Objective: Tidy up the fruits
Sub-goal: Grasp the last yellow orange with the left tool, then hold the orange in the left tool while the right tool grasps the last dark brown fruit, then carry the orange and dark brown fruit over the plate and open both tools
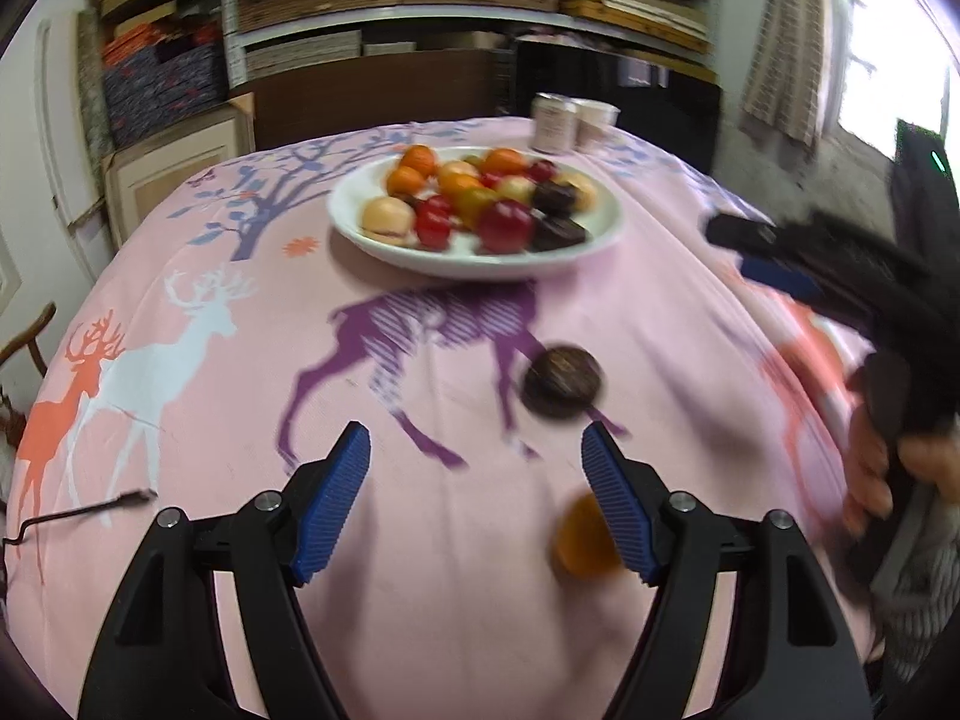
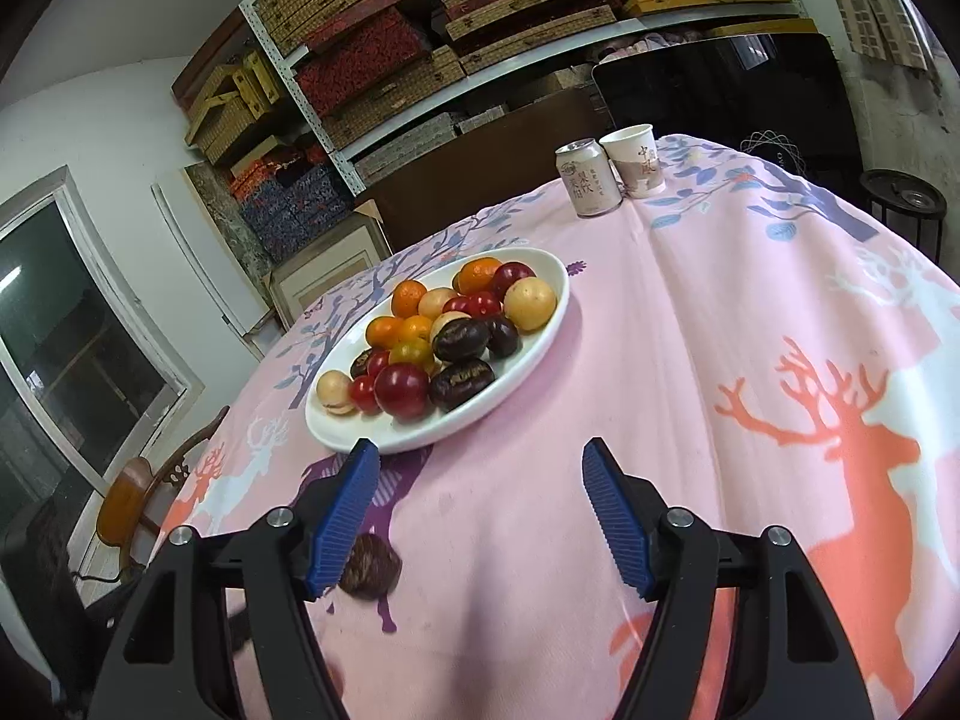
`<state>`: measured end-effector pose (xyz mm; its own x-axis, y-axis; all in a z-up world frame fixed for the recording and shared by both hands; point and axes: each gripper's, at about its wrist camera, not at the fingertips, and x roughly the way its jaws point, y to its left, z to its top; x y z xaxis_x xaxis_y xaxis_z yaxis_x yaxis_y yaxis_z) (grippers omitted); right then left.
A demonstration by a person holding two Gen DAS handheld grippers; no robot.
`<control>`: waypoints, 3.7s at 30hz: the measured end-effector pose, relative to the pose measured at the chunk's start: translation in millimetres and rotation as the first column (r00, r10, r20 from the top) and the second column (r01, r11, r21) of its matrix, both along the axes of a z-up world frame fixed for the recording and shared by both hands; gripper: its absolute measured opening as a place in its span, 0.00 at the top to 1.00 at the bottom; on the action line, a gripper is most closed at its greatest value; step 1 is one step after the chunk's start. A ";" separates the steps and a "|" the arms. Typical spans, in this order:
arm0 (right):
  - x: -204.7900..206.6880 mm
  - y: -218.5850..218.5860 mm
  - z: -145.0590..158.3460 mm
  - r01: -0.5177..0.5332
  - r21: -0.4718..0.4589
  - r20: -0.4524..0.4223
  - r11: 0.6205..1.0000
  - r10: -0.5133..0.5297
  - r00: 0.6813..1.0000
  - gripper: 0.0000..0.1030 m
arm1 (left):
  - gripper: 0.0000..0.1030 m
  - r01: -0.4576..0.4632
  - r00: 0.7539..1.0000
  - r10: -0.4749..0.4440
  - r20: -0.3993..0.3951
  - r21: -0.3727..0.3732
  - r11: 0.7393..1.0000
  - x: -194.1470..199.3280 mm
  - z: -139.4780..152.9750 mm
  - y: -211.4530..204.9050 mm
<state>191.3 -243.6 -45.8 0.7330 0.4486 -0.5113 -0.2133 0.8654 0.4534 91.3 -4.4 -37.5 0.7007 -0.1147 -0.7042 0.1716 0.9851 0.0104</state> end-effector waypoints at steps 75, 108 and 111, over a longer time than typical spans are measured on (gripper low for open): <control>2.8 129.9 -29.4 -0.311 -0.417 -0.177 0.854 0.259 0.949 0.46 | 0.65 -0.103 0.989 0.089 -0.114 -0.125 0.987 25.4 -16.2 59.4; 116.9 60.9 65.0 -0.078 -0.256 0.031 0.963 0.089 0.996 0.60 | 0.65 -0.115 0.993 0.114 -0.009 -0.102 0.988 199.2 58.5 19.2; 145.9 73.1 55.8 -0.083 -0.262 0.007 0.962 0.088 0.996 0.60 | 0.65 -0.123 0.992 0.121 -0.029 -0.098 0.988 228.6 47.7 18.0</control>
<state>337.2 -170.5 10.0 0.7079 0.3628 -0.6060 -0.2978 0.9313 0.2097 319.9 13.5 10.2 0.6973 -0.0999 -0.7098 0.0492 0.9946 -0.0916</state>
